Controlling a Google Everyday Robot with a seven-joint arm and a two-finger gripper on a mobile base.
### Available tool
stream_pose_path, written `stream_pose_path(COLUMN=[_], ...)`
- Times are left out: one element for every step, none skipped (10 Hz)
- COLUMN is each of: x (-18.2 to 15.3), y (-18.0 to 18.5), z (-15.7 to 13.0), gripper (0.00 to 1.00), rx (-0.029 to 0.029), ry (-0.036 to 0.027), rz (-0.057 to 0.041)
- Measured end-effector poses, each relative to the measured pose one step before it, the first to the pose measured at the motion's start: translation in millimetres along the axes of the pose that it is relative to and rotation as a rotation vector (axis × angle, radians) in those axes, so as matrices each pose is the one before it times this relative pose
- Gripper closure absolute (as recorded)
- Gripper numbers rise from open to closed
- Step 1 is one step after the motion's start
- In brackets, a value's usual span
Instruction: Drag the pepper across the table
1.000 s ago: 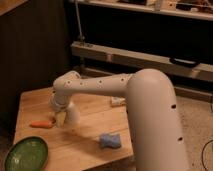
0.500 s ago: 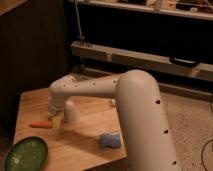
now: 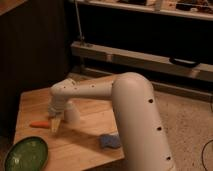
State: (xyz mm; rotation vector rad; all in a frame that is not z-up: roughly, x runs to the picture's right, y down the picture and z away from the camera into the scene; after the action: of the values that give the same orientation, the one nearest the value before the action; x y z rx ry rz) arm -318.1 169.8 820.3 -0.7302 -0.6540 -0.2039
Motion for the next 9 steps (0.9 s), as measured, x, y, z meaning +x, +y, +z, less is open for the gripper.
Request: stream_pose_path(x=[0.27,3.74,4.0,-1.23,-1.19,1.74,0.67,-4.16,-4.76], y=[-1.18,-3.54,-2.0,0.14,1.3,0.45,1.26,0.99,2.53], z=[0.14,1.13,-0.47,4.95,6.37,2.26,0.44,-1.59,-0.25], gripper=[0.2,0.2,0.2,0.2,0.2,0.2,0.2,0.2,0.2], rx=[0.00236,0.00547,0.00411,-0.00212,-0.00381,0.00003,-0.00173,-0.00004,0.0002], ry=[-0.01285,-0.04281,-0.02794,-0.01201,-0.00085,0.00079,0.00303,0.00938,0.01761], rz=[-0.01111,-0.0284,-0.01012,-0.01794,-0.00975,-0.00126,-0.00246,-0.00634,-0.00718])
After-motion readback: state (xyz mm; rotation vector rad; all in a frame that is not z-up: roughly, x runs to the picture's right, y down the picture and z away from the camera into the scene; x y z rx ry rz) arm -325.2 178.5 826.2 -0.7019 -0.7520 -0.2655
